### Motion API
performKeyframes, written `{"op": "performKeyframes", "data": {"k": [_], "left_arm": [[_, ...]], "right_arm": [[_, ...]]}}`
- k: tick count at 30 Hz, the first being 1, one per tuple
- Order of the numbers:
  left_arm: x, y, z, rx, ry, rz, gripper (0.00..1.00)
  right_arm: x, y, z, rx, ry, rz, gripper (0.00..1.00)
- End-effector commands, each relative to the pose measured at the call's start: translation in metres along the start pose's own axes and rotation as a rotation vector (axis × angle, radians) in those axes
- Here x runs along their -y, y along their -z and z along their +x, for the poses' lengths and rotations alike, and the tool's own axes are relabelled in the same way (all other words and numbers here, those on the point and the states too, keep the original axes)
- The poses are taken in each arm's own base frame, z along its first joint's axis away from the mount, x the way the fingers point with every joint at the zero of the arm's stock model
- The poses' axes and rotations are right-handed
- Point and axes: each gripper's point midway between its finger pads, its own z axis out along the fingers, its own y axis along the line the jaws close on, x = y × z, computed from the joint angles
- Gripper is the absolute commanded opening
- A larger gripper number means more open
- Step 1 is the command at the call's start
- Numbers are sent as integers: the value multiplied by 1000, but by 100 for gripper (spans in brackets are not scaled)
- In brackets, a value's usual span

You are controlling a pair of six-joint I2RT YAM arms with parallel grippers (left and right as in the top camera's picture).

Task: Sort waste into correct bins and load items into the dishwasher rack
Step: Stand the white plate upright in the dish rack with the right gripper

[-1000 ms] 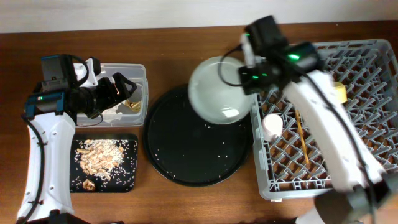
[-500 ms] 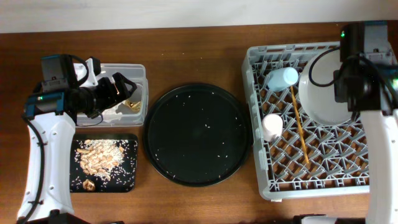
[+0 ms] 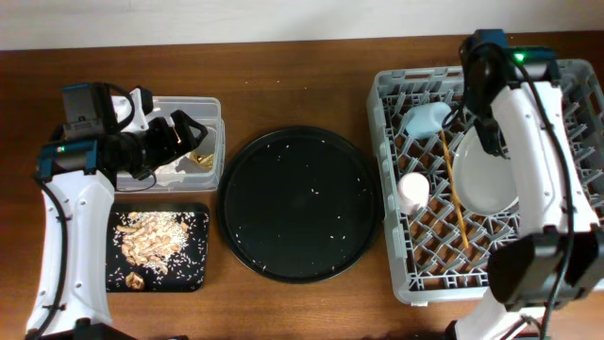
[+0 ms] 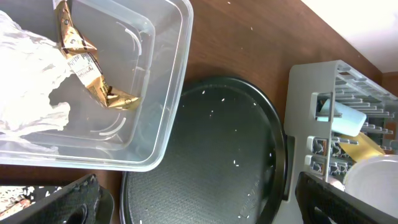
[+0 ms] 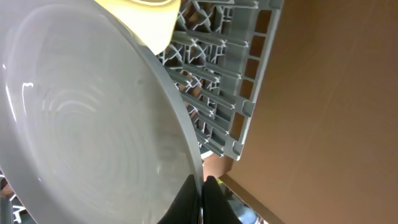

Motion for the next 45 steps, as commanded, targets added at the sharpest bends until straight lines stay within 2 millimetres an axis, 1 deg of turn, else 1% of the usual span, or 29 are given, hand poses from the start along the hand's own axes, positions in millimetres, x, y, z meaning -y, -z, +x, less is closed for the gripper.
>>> {"op": "performKeyframes", "data": {"k": [1, 3, 5, 6, 8, 9, 10, 12, 16, 18, 19, 23, 24, 26, 27, 28, 30, 32, 34, 35, 36, 37, 38, 39, 45], "left_arm": [[2, 4, -2, 15, -15, 3, 100], [2, 4, -2, 15, -15, 3, 100], [2, 4, -2, 15, -15, 3, 100], [2, 4, -2, 15, -15, 4, 100], [2, 4, -2, 15, -15, 3, 100], [2, 4, -2, 15, -15, 4, 100], [2, 4, -2, 15, -15, 3, 100], [2, 4, -2, 15, -15, 3, 100], [2, 4, -2, 15, -15, 3, 100], [2, 4, -2, 15, -15, 4, 100], [2, 4, -2, 15, -15, 3, 100], [2, 4, -2, 15, -15, 3, 100], [2, 4, -2, 15, -15, 3, 100], [2, 4, -2, 15, -15, 3, 100], [2, 4, -2, 15, -15, 3, 100], [2, 4, -2, 15, -16, 3, 100], [2, 4, -2, 15, -15, 3, 100], [2, 4, -2, 15, -15, 3, 100], [2, 4, -2, 15, -15, 4, 100], [2, 4, -2, 15, -15, 3, 100], [2, 4, -2, 15, -15, 3, 100], [2, 4, -2, 15, -16, 4, 100], [2, 4, -2, 15, -15, 3, 100], [2, 4, -2, 15, -15, 3, 100], [2, 4, -2, 15, -15, 3, 100]], "right_arm": [[1, -7, -3, -20, 7, 28, 4], [-12, -6, -13, 19, -10, -45, 4], [-23, -5, -17, 36, -17, -108, 4], [-31, -4, -20, 51, -21, -158, 4], [-40, -2, -22, 63, -23, -211, 4], [-45, -1, -25, 75, -27, -239, 6], [-50, 1, -27, 85, -30, -273, 12], [-57, 3, -31, 100, -34, -316, 18], [-59, 2, -34, 108, -38, -323, 31], [-58, 3, -36, 114, -42, -321, 33], [-58, 3, -37, 117, -44, -321, 36], [-37, 1, -36, 116, -60, -215, 49], [-31, 5, -40, 135, -76, -202, 55], [-23, 20, -50, 196, -133, -225, 63], [-18, 32, -57, 243, -160, -251, 66], [-14, 42, -62, 283, -179, -275, 72], [-10, 76, -80, 418, -223, -386, 77], [-15, 111, -91, 541, -229, -535, 81], [-29, 150, -97, 648, -199, -723, 84], [-39, 169, -97, 692, -170, -835, 91], [-47, 181, -96, 713, -147, -915, 98], [-55, 193, -93, 729, -122, -995, 98], [-59, 199, -92, 737, -109, -1036, 98], [-61, 200, -92, 739, -105, -1048, 98], [-60, 199, -93, 737, -107, -1041, 99]]}}
